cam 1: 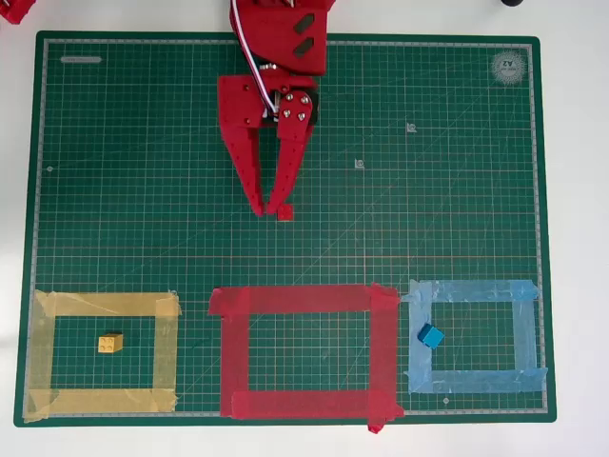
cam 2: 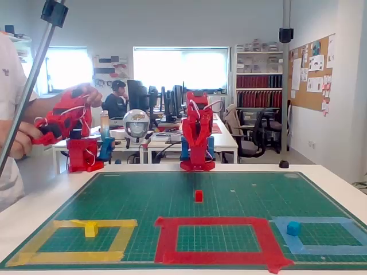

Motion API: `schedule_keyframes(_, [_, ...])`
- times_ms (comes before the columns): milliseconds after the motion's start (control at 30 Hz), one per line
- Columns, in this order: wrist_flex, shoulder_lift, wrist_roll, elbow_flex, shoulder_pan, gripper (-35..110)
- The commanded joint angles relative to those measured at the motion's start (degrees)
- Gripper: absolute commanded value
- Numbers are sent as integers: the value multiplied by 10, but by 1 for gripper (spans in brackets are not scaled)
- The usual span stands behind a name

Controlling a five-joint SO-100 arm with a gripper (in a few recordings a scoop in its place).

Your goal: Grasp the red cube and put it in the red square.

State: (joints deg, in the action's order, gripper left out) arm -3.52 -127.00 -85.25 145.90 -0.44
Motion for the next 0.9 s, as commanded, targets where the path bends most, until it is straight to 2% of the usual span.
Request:
schedule_keyframes(0, [112, 58, -16, 11, 10, -1])
schedule_keyframes(133, [144, 104, -16, 8, 10, -1])
schedule_keyframes(400, [354, 262, -16, 16, 4, -1])
schedule_keyframes(533, [425, 320, -16, 12, 3, -1])
schedule_keyframes(867, [497, 424, -16, -44, -3, -1])
